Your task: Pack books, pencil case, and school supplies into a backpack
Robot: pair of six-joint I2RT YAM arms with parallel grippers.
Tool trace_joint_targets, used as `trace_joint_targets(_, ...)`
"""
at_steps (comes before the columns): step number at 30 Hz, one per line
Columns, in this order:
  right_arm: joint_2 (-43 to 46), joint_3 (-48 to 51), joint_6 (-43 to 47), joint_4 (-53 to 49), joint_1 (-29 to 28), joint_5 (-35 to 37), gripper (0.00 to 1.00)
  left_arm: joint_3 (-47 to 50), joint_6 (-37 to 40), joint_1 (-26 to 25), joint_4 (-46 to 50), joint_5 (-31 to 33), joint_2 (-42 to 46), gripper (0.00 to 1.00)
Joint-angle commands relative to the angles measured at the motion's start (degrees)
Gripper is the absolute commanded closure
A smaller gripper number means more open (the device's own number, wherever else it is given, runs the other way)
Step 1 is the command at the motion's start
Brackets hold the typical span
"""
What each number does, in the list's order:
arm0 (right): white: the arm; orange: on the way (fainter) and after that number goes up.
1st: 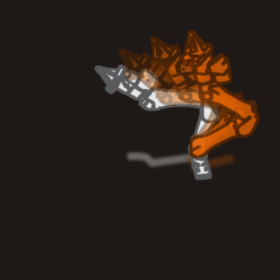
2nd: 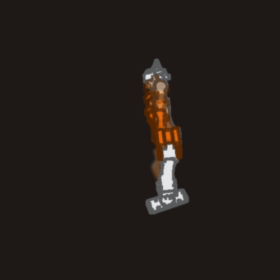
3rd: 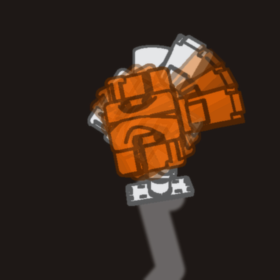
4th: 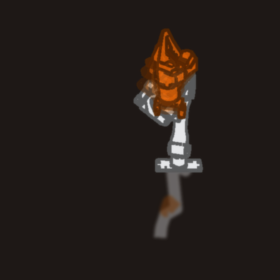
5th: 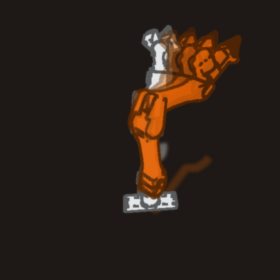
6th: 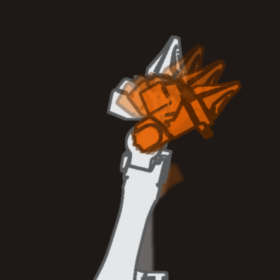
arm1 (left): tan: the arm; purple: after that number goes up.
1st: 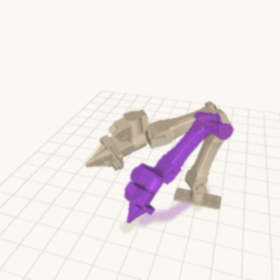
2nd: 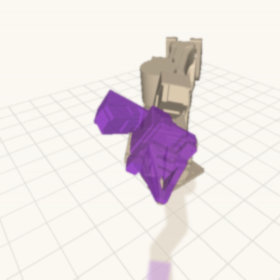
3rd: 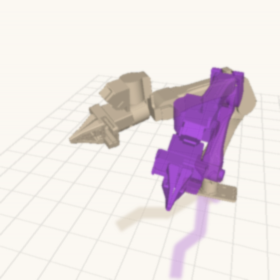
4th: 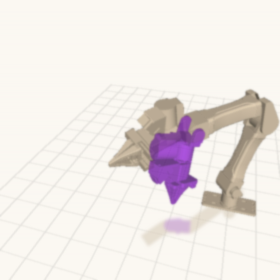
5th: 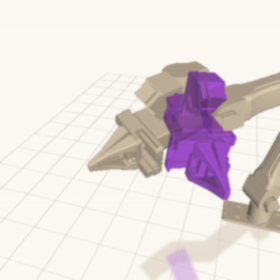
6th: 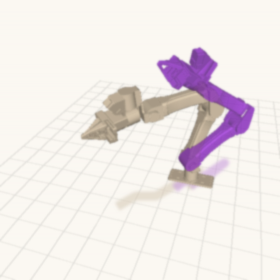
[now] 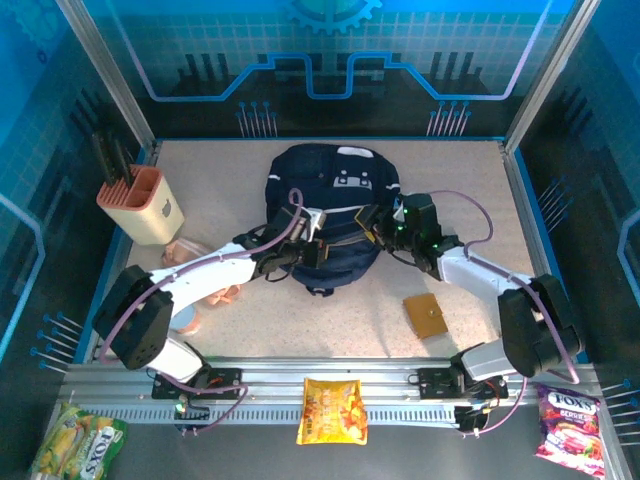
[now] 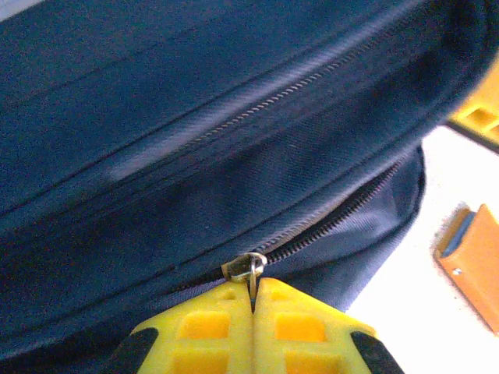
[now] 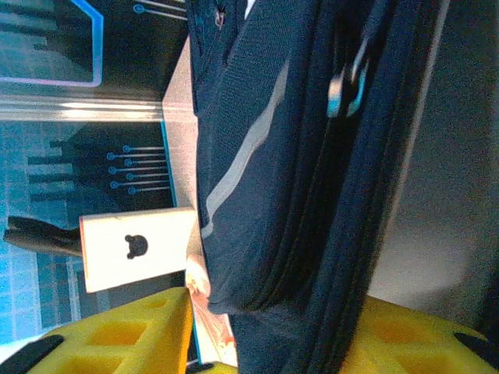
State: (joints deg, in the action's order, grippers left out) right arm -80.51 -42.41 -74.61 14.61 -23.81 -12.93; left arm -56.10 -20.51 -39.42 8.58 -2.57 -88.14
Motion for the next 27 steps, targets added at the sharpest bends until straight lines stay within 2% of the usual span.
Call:
trace_joint_targets(1,2.54,1.52,-4.90,-1.39,-3.10,7.84,0.52,-3.73,2.13,-2.62,-3.73,-2.65,-2.09,1.00)
trace_joint_targets(6,3.37,2.25,-7.08,-3.19,-5.34,13.67,0.49,-6.42,2.04,-4.85,-4.48,-3.34,-5.39,1.00)
trace_joint_targets(17,-2.26,-0.51,-6.74,-0.21,-5.02,12.27,0.54,-5.68,2.67,-5.31,-4.61,-2.97,-5.05,1.00)
trace_joint_targets(23,-3.11,-1.36,-4.55,0.52,-3.66,11.29,0.75,-3.80,3.57,-5.22,-3.77,-1.61,-3.62,1.00)
trace_joint_targets(27,0.18,-0.36,-1.57,0.59,-1.27,10.68,0.83,-1.43,5.68,-3.92,-1.58,0.34,-1.51,1.00)
